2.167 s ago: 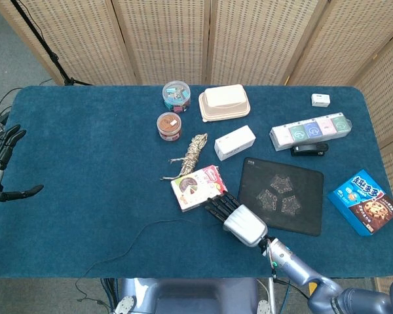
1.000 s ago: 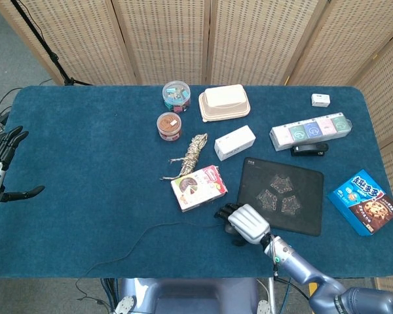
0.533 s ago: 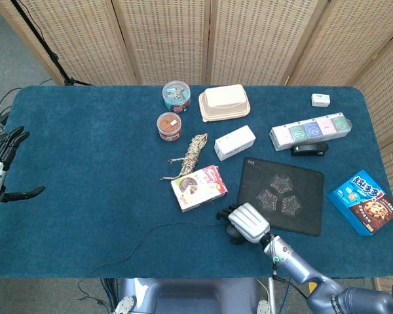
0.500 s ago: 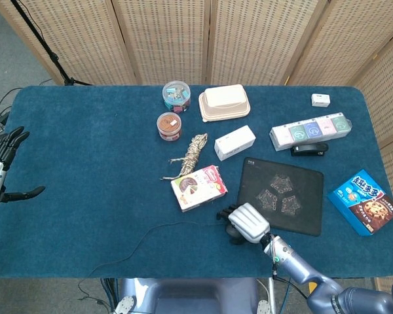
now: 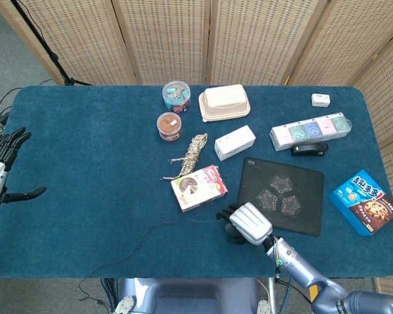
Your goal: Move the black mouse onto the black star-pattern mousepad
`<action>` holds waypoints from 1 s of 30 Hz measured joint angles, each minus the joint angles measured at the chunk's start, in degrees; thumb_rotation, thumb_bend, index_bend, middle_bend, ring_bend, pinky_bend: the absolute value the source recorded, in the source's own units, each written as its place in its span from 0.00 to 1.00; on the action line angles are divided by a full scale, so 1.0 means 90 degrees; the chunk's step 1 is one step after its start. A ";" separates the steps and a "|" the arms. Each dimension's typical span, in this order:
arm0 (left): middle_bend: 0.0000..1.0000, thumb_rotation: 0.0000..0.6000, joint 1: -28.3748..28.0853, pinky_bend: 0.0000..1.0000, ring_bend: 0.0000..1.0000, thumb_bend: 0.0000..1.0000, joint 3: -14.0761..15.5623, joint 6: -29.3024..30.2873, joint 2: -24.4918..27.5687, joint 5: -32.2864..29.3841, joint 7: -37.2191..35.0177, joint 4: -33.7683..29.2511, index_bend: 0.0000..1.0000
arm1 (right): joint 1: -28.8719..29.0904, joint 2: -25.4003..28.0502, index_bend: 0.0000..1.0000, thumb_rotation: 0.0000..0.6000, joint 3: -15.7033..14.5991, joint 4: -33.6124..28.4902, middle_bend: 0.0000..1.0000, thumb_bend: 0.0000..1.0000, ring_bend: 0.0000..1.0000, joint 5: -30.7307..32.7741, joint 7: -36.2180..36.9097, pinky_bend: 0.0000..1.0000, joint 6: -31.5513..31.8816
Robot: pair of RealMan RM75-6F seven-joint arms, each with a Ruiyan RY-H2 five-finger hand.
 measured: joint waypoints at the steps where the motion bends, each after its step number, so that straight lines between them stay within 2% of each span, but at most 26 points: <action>1: 0.00 1.00 0.0003 0.00 0.00 0.05 0.0002 0.0000 0.0005 0.0001 -0.0009 -0.0002 0.00 | -0.0009 0.0033 0.36 1.00 0.0047 -0.0039 0.46 0.26 0.42 0.0065 -0.0023 0.62 0.0011; 6: 0.00 1.00 0.0011 0.00 0.00 0.05 0.0007 0.0014 0.0033 0.0031 -0.0078 -0.0007 0.00 | -0.0038 0.0215 0.37 1.00 0.0337 -0.0226 0.46 0.31 0.42 0.0551 -0.0094 0.62 0.0001; 9: 0.00 1.00 0.0019 0.00 0.00 0.05 0.0024 0.0028 0.0058 0.0086 -0.0119 -0.0020 0.00 | -0.0024 0.0362 0.37 1.00 0.0611 -0.0368 0.46 0.32 0.42 0.1085 -0.0183 0.62 -0.0101; 19: 0.00 1.00 0.0063 0.00 0.00 0.05 0.0098 0.0128 0.0142 0.0291 -0.0277 -0.0053 0.00 | 0.0259 0.0499 0.37 1.00 0.1687 -0.0553 0.46 0.32 0.42 0.3347 -0.0899 0.61 -0.0485; 25: 0.00 1.00 0.0105 0.00 0.00 0.05 0.0128 0.0196 0.0184 0.0335 -0.0402 -0.0024 0.00 | 0.0519 0.0285 0.36 1.00 0.2114 -0.0391 0.46 0.32 0.42 0.4757 -0.1287 0.61 -0.0610; 30: 0.00 1.00 0.0131 0.00 0.00 0.05 0.0138 0.0241 0.0228 0.0352 -0.0506 -0.0001 0.00 | 0.0732 0.0065 0.36 1.00 0.2362 -0.0369 0.46 0.34 0.42 0.6103 -0.1891 0.61 -0.0430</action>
